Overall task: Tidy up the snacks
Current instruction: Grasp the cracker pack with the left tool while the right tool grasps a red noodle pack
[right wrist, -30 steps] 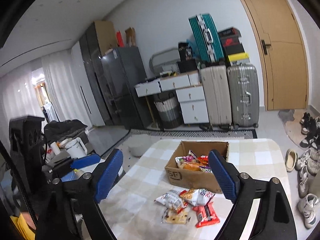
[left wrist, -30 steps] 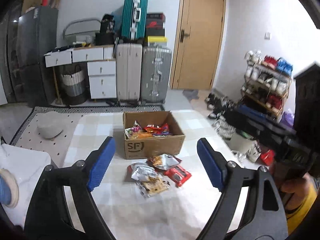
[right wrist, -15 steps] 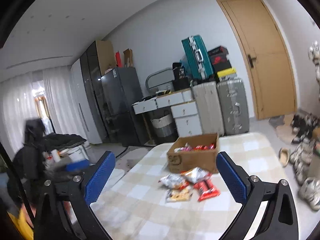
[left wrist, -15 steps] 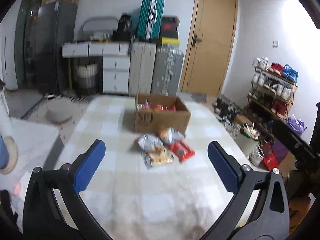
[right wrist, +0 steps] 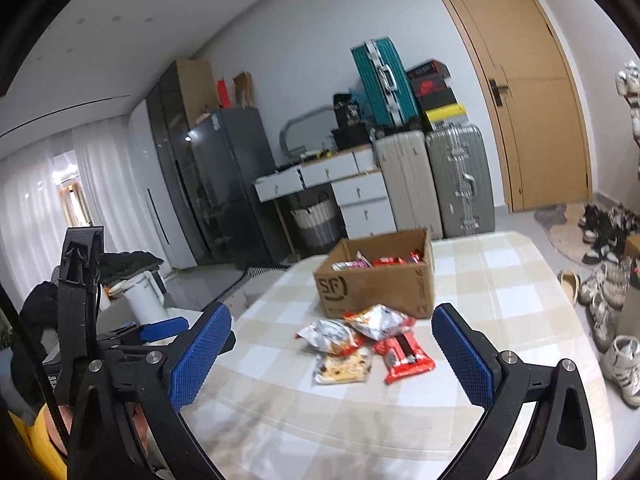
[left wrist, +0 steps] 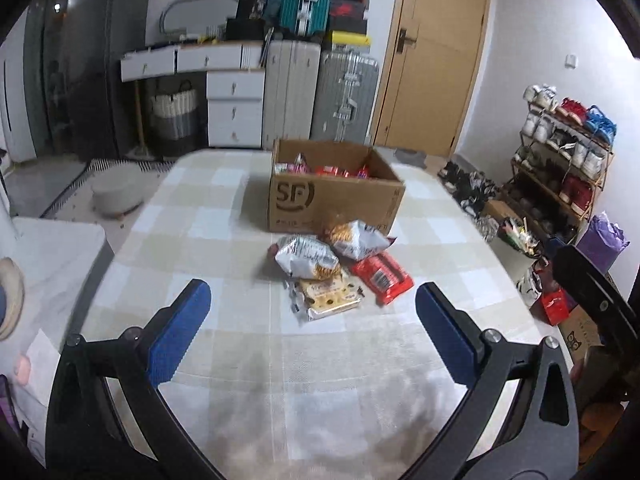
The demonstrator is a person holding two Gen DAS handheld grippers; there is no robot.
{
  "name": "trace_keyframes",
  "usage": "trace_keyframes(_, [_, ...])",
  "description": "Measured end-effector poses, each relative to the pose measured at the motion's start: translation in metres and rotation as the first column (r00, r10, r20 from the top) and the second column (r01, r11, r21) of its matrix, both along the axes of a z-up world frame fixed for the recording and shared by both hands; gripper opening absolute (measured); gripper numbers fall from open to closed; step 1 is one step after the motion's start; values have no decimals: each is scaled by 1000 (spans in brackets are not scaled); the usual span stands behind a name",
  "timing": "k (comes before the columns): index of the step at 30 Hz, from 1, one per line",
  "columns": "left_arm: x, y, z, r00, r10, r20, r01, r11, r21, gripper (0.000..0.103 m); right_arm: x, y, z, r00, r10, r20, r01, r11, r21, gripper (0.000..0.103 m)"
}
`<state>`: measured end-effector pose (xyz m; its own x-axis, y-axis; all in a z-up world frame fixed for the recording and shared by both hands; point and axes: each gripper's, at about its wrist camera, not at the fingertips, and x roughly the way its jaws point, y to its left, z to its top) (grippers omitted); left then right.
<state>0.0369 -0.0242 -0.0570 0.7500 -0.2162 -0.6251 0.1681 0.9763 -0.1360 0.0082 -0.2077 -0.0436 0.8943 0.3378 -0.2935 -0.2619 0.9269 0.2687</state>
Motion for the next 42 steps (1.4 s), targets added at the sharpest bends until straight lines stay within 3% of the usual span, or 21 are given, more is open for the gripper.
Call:
trace_keyframes(6, [73, -5, -48, 991, 13, -131, -12, 1000, 4, 102, 49, -17, -33, 994, -9, -112, 7, 1000, -11, 102])
trace_keyframes(13, [124, -13, -105, 967, 15, -255, -11, 1000, 19, 102, 116, -26, -78, 965, 5, -262, -10, 1000, -19, 102])
trace_keyframes(23, [168, -11, -150, 933, 25, -359, -28, 1000, -1, 102, 205, -4, -135, 915, 28, -403, -110, 977, -182, 101])
trace_keyframes(27, [176, -5, -156, 930, 40, -366, -44, 999, -3, 102, 225, 4, -150, 895, 37, -444, -150, 964, -221, 82])
trace_keyframes(31, [181, -1, -161, 928, 52, -368, -59, 998, -7, 102, 233, 14, -164, 876, 25, -481, -173, 948, -266, 74])
trace_keyframes(36, [183, 2, -167, 926, 50, -375, -57, 998, -9, 102, 233, 21, -167, 883, 12, -469, -179, 932, -314, 47])
trace_keyframes(42, [179, -4, -167, 925, 42, -378, -41, 999, 11, 102, 223, 16, -163, 894, 34, -446, -167, 951, -262, 45])
